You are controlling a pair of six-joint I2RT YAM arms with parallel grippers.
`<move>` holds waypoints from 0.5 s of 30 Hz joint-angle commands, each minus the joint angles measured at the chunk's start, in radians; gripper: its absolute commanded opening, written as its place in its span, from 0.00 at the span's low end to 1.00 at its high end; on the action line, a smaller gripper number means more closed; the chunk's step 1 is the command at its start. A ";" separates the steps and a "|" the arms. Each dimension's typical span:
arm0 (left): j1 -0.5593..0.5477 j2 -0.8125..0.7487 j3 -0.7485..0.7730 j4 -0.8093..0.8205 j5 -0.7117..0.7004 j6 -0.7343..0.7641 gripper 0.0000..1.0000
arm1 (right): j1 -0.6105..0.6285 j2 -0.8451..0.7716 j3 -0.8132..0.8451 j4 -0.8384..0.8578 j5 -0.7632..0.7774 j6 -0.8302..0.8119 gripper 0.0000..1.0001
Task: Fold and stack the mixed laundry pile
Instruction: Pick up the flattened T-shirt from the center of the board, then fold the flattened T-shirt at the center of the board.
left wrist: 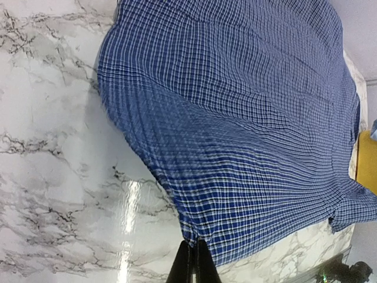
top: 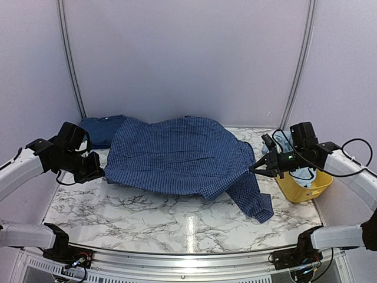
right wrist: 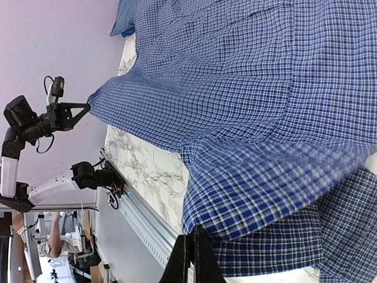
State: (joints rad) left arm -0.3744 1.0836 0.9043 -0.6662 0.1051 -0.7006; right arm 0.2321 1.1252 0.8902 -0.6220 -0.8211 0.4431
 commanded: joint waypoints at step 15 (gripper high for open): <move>-0.033 0.049 0.056 -0.076 0.103 0.020 0.00 | -0.006 0.014 0.165 -0.074 -0.005 0.068 0.00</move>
State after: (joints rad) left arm -0.4076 1.2808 1.2156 -0.6785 0.1387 -0.5606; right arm 0.2314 1.2655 1.1687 -0.6121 -0.8165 0.4679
